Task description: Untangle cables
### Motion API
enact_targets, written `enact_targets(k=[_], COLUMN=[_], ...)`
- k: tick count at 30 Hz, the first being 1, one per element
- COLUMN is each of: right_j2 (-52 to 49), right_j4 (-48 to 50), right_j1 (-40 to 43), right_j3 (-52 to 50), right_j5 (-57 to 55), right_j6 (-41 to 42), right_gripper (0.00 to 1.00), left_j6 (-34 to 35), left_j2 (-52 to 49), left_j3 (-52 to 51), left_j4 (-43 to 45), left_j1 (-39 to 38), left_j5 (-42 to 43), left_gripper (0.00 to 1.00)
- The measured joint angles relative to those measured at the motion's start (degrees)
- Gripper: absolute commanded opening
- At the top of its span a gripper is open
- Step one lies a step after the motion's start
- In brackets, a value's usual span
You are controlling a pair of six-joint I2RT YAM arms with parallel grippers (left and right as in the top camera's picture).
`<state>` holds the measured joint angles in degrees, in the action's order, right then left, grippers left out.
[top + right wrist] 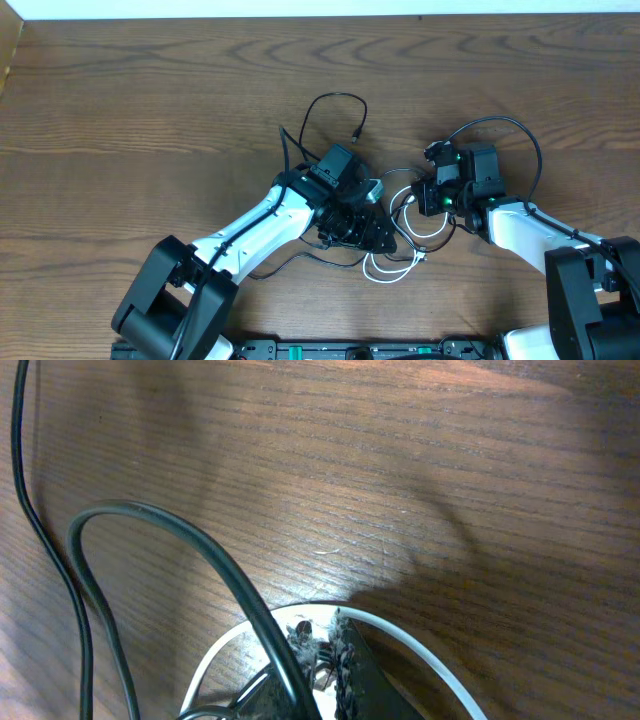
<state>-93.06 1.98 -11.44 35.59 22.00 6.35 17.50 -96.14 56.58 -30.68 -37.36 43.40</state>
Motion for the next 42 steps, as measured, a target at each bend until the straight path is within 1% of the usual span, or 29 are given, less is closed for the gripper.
enact_targets(k=[1,3,5,8,9,10,12,13,15,17,18,23,27,29,31,34,38,42], right_j2=[0.0,0.0,0.0,0.0,0.0,0.0,0.0,0.0,0.0,0.0,0.0,0.2,3.0,6.4,9.4,15.6,21.2,27.7], right_j4=[0.0,0.0,-0.1,-0.2,-0.3,-0.3,-0.5,-0.5,-0.5,-0.5,-0.5,-1.9,-8.7,-14.6,-18.5,-24.0,-25.6,-21.8], right_j1=[0.0,0.0,0.0,0.0,0.0,0.0,0.0,0.0,0.0,0.0,0.0,0.1,0.6,1.0,1.5,2.1,3.1,3.7], right_j3=[0.0,0.0,0.0,0.0,0.0,0.0,0.0,0.0,0.0,0.0,0.0,0.1,2.2,5.4,8.9,17.0,24.0,29.9], right_j5=[0.0,0.0,0.1,0.2,0.2,0.3,0.3,0.3,0.3,0.3,0.3,0.3,-1.9,-6.1,-11.0,-22.2,-32.0,-37.1], right_j6=[0.0,0.0,0.0,0.0,0.0,0.0,0.0,0.0,0.0,0.0,0.0,0.0,0.0,0.0,0.0,0.0,-1.2,-3.1], right_gripper=[0.05,0.05,0.05,0.01,0.01,0.01,0.01,0.01,0.01,0.01,0.01,0.01,0.01,0.01,0.01,0.01,0.01,0.01], left_j6=[0.0,0.0,-0.1,0.0,0.0,0.0,0.2,0.0,-0.4,0.6,0.9,4.3,6.5,7.6,8.9,10.9,11.7,12.4], left_j2=[0.0,0.0,0.0,0.0,0.0,0.0,-0.2,-0.3,-0.8,-1.4,-1.6,-1.8,-1.8,-1.8,-1.8,-1.7,-0.7,2.1], left_j3=[0.0,0.0,0.0,0.0,0.0,0.0,0.0,0.0,0.0,-0.1,-0.1,-0.1,-0.2,-0.3,-0.3,-0.5,-0.7,-0.7], left_j4=[0.1,0.1,0.1,0.1,0.1,0.1,0.1,0.1,0.2,0.0,-0.1,-1.3,-5.2,-8.0,-10.9,-15.8,-17.7,-17.7], left_j1=[0.0,0.0,-0.2,-1.4,-2.0,-2.8,-4.5,-5.2,-6.6,-7.6,-7.9,-8.1,-8.1,-8.1,-8.0,-6.4,-2.7,2.2], left_j5=[0.3,0.1,-1.1,-4.0,-4.9,-5.9,-7.9,-9.3,-12.8,-16.6,-18.7,-28.1,-33.6,-36.7,-39.5,-44.0,-48.5,-50.7], left_gripper=[0.85,0.8,0.79,0.78,0.75,0.65,0.47,0.4,0.29,0.13,0.08,0.08,0.07,0.07,0.08,0.07,0.07,0.07])
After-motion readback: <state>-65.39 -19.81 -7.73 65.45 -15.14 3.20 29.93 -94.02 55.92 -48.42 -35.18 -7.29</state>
